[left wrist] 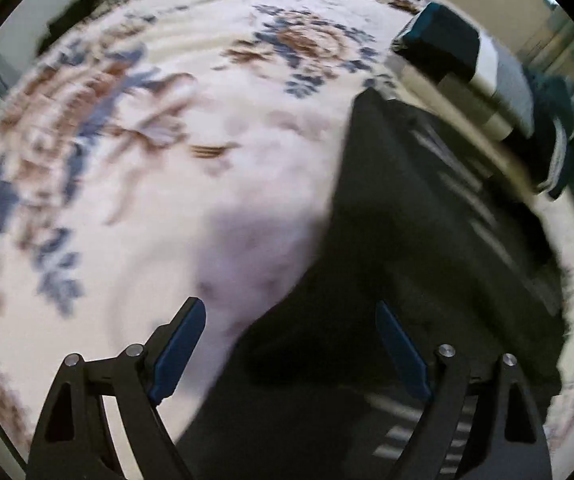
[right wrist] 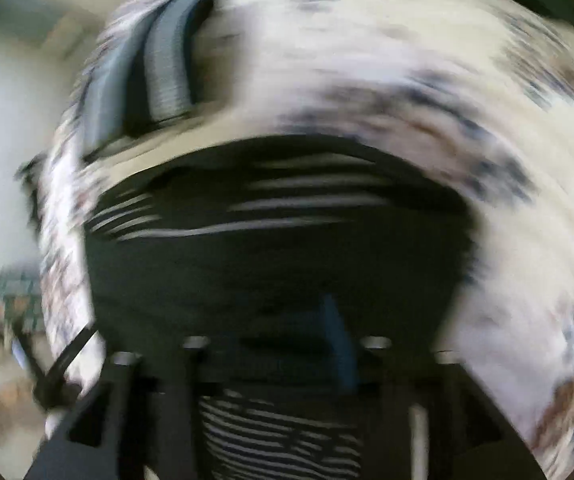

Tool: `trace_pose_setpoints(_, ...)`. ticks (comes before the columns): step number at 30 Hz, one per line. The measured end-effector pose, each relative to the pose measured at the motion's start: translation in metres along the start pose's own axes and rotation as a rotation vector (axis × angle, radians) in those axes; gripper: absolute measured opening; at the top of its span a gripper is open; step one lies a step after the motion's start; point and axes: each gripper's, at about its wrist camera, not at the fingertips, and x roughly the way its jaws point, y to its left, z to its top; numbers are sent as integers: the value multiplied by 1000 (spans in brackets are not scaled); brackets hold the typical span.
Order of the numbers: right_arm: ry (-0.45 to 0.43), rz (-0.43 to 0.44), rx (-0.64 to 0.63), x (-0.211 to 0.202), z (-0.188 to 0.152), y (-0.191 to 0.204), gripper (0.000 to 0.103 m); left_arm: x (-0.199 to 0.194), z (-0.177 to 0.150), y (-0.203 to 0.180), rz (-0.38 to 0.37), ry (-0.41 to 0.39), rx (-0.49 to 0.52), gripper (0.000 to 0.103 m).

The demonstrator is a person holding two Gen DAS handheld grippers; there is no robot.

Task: Fold small clothes

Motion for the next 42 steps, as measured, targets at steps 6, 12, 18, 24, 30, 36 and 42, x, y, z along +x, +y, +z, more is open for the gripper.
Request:
trace_pose_setpoints(6,169,173,-156,100,55,108,53,15,0,2,-128,-23,37,18)
trace_pose_setpoints(12,302,298,-163,193,97,193,53,16,-3,15,-221,-43,14,10)
trace_pose_setpoints(18,342,234,-300,221,91,245,3,13,-4,25,-276,-29,-14,9)
trace_pose_setpoints(24,150,185,-160,188,126,226,2,11,-5,34,-312,-35,-11,9)
trace_pose_setpoints(30,289,182,-120,204,128,218,11,0,6,37,-298,19,-39,13)
trace_pose_setpoints(36,121,172,-33,99,114,145,54,-33,1,30,-80,-22,103,73)
trace_pose_setpoints(42,-20,-178,85,-15,53,10,54,-35,-38,20,65,17,210,84)
